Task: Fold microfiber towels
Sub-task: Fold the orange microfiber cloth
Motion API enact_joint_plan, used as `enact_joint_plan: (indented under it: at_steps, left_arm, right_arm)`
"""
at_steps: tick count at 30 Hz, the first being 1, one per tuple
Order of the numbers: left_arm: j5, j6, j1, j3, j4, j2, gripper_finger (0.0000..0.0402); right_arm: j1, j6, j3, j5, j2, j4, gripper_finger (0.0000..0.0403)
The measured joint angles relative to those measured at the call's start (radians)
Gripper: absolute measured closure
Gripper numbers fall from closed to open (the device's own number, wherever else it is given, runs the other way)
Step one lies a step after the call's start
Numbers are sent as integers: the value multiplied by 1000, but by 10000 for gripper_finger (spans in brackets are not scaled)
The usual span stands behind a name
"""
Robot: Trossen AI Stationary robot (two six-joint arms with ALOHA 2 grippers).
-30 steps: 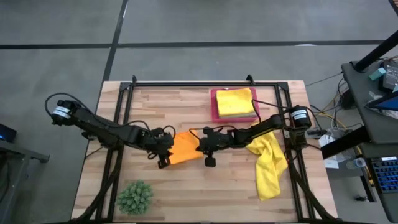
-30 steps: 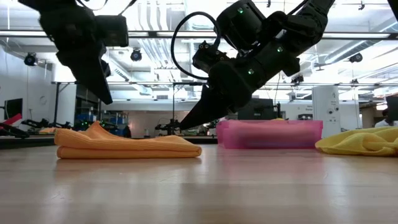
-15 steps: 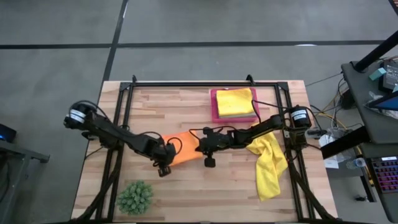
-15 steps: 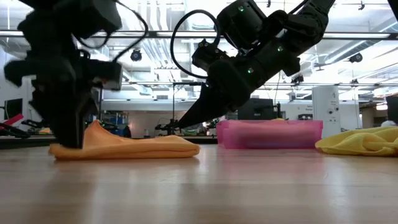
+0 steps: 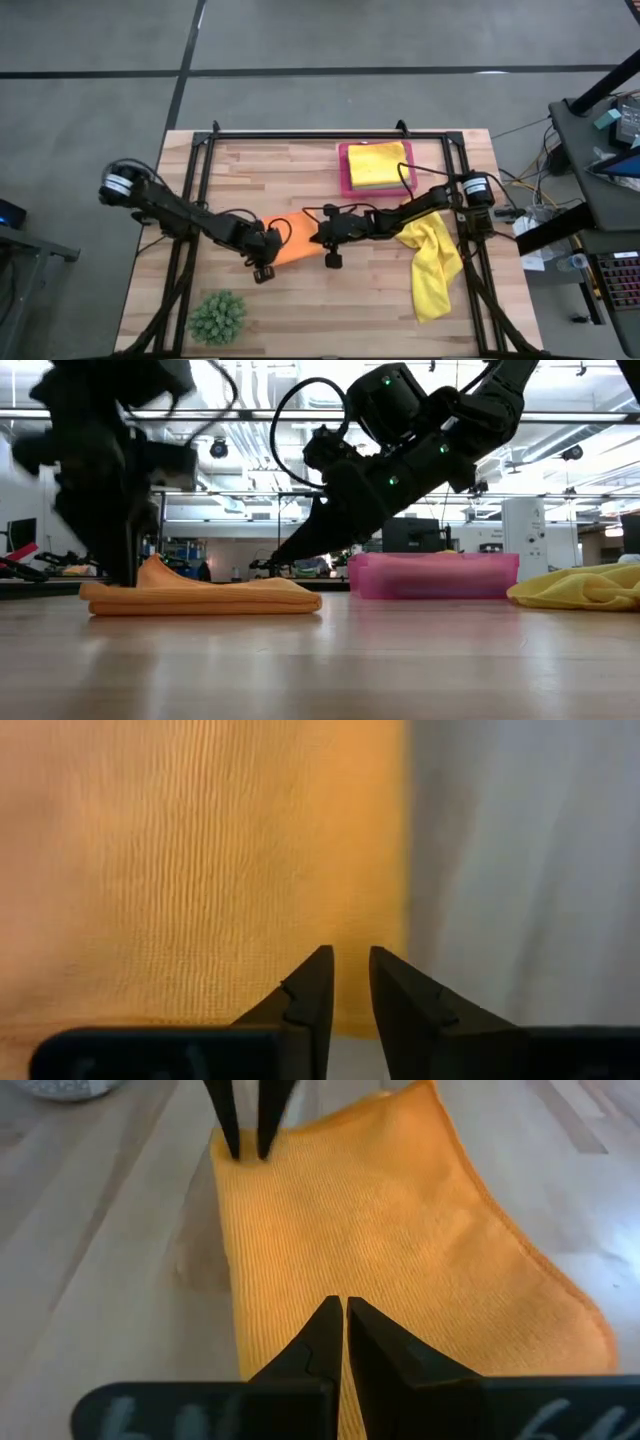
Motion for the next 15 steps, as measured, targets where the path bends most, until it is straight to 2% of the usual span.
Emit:
enact_joint_plan:
  at_steps: [6, 13, 15]
  left_arm:
    - [-91, 6, 1, 0, -102, -120, 348]
    - [-417, 30, 7, -45, -155, -162, 348]
    - [-467, 29, 21, -65, -148, -148, 348]
  right_arm:
    - [-9, 0, 1, 24, 17, 10, 390]
    - [-30, -11, 1, 78, 18, 7, 390]
    - [-42, -11, 1, 80, 18, 7, 390]
